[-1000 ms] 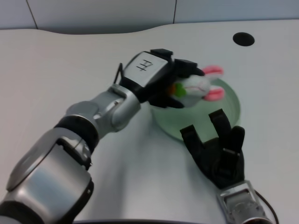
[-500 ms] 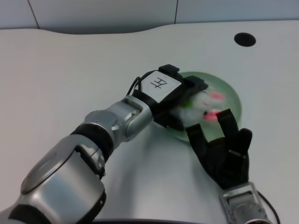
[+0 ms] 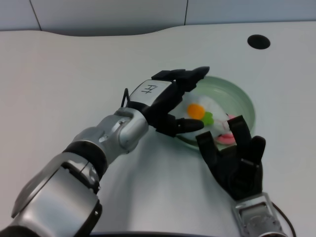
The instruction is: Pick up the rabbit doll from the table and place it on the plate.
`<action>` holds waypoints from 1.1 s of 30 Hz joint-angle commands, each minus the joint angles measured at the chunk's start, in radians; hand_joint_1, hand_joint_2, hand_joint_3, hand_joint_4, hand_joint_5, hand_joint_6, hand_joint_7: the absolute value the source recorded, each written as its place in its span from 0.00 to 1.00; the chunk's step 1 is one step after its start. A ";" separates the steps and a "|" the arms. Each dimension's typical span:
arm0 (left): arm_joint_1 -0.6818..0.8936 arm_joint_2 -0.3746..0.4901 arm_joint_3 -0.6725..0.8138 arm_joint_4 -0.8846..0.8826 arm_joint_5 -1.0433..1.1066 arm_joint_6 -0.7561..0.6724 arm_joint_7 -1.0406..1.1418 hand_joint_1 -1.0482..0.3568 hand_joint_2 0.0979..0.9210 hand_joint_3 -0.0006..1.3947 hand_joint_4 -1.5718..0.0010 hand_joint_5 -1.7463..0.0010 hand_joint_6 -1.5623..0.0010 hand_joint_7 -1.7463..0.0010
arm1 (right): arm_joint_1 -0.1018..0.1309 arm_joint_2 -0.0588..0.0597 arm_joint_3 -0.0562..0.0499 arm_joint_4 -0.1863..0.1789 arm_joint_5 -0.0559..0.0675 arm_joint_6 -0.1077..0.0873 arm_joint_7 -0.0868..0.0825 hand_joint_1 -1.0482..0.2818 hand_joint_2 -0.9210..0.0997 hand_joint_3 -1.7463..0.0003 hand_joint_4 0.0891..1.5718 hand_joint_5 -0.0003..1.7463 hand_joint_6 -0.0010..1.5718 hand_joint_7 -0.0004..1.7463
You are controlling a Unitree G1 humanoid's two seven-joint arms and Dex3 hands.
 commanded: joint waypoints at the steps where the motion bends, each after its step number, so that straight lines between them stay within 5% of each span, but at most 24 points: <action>1: 0.050 0.010 0.117 -0.017 -0.138 -0.075 -0.125 0.00 1.00 0.51 1.00 1.00 1.00 1.00 | 0.047 0.040 0.000 0.033 -0.008 0.005 -0.011 0.45 0.01 0.98 0.56 1.00 0.47 1.00; 3: 0.105 0.000 0.321 -0.032 -0.392 -0.116 -0.421 0.00 1.00 0.56 1.00 1.00 1.00 1.00 | 0.044 0.038 0.004 0.037 -0.015 -0.009 -0.014 0.43 0.01 0.98 0.57 1.00 0.46 1.00; 7: 0.200 -0.014 0.649 -0.098 -0.827 0.017 -0.924 0.00 1.00 0.53 1.00 1.00 1.00 1.00 | 0.040 0.033 -0.001 0.048 -0.005 0.013 -0.008 0.44 0.00 0.98 0.56 1.00 0.46 1.00; 10: 0.238 -0.010 0.741 -0.119 -0.948 0.083 -1.069 0.00 1.00 0.52 1.00 1.00 1.00 1.00 | 0.032 0.030 0.000 0.058 -0.005 0.018 0.001 0.43 0.00 0.97 0.56 1.00 0.46 1.00; 13: 0.306 0.003 0.842 -0.149 -1.085 0.218 -1.254 0.00 1.00 0.52 1.00 1.00 1.00 1.00 | 0.023 0.022 0.002 0.074 -0.012 0.024 -0.008 0.44 0.01 0.98 0.56 1.00 0.46 1.00; 16: 0.417 0.000 0.922 -0.207 -1.195 0.358 -1.337 0.00 1.00 0.51 1.00 1.00 1.00 1.00 | 0.014 0.010 -0.003 0.093 -0.020 0.019 -0.054 0.43 0.02 0.98 0.57 1.00 0.48 1.00; 19: 0.537 -0.004 0.966 -0.272 -1.261 0.470 -1.398 0.00 1.00 0.51 1.00 1.00 1.00 1.00 | 0.009 -0.002 -0.016 0.098 -0.013 0.048 -0.075 0.44 0.03 0.99 0.57 1.00 0.48 1.00; 22: 0.634 -0.029 0.999 -0.343 -1.315 0.548 -1.400 0.00 1.00 0.51 1.00 1.00 1.00 1.00 | 0.005 -0.011 -0.019 0.100 -0.017 0.051 -0.051 0.43 0.02 0.98 0.58 1.00 0.48 1.00; 31: 0.773 -0.084 1.000 -0.415 -1.334 0.533 -1.459 0.00 1.00 0.40 1.00 1.00 1.00 1.00 | 0.001 -0.015 -0.016 0.103 -0.031 0.059 -0.041 0.43 0.02 0.99 0.57 1.00 0.47 1.00; 33: 0.766 -0.097 1.004 -0.398 -1.332 0.499 -1.456 0.00 1.00 0.39 1.00 1.00 1.00 1.00 | -0.007 -0.021 -0.015 0.112 -0.036 0.066 -0.027 0.44 0.02 0.99 0.57 1.00 0.47 1.00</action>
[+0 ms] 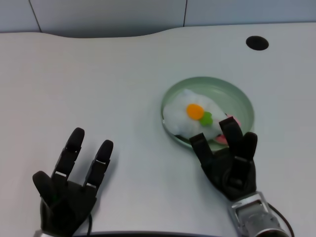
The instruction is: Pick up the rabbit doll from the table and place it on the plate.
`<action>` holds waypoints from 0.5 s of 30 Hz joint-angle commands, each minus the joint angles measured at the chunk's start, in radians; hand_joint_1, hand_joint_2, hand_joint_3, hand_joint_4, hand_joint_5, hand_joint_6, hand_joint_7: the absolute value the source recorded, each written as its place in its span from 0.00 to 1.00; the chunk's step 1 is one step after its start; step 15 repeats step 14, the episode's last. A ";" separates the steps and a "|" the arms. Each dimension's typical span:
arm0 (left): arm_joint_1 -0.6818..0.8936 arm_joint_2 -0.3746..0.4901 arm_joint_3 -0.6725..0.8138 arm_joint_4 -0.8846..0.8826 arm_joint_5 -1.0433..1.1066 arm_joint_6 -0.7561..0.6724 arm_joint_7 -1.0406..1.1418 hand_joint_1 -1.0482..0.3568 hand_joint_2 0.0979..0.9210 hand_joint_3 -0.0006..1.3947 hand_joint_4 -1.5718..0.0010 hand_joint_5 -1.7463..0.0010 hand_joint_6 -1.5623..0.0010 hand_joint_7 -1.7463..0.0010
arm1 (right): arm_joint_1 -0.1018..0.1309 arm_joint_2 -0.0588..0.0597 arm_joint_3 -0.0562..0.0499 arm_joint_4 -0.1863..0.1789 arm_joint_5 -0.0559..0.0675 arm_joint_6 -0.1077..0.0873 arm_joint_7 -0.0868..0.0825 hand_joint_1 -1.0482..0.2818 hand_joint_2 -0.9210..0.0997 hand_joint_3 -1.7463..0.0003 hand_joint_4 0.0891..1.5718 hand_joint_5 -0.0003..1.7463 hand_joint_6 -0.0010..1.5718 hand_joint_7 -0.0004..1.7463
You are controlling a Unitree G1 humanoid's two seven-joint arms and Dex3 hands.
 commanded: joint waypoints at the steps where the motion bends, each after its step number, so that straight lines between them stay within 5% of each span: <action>1: 0.027 -0.024 0.003 0.042 0.012 -0.030 0.015 0.00 1.00 0.39 1.00 1.00 1.00 1.00 | 0.028 -0.004 -0.005 0.037 -0.008 0.020 0.025 0.44 0.02 0.99 0.56 1.00 0.47 1.00; 6: -0.004 -0.021 0.004 0.084 0.017 -0.064 0.011 0.00 1.00 0.36 1.00 1.00 1.00 1.00 | 0.019 -0.008 -0.012 0.045 -0.015 0.020 0.015 0.45 0.03 0.99 0.57 1.00 0.48 1.00; 12: -0.041 -0.023 -0.010 0.108 0.046 -0.129 0.055 0.00 1.00 0.39 0.92 0.96 0.98 0.99 | 0.016 -0.005 -0.018 0.044 -0.024 -0.035 -0.001 0.43 0.01 0.98 0.56 1.00 0.46 1.00; 15: -0.038 -0.025 -0.023 0.069 0.049 -0.115 0.057 0.00 1.00 0.39 0.92 0.96 0.98 0.99 | 0.009 -0.006 -0.022 0.050 -0.021 -0.026 -0.003 0.43 0.01 0.98 0.55 1.00 0.45 1.00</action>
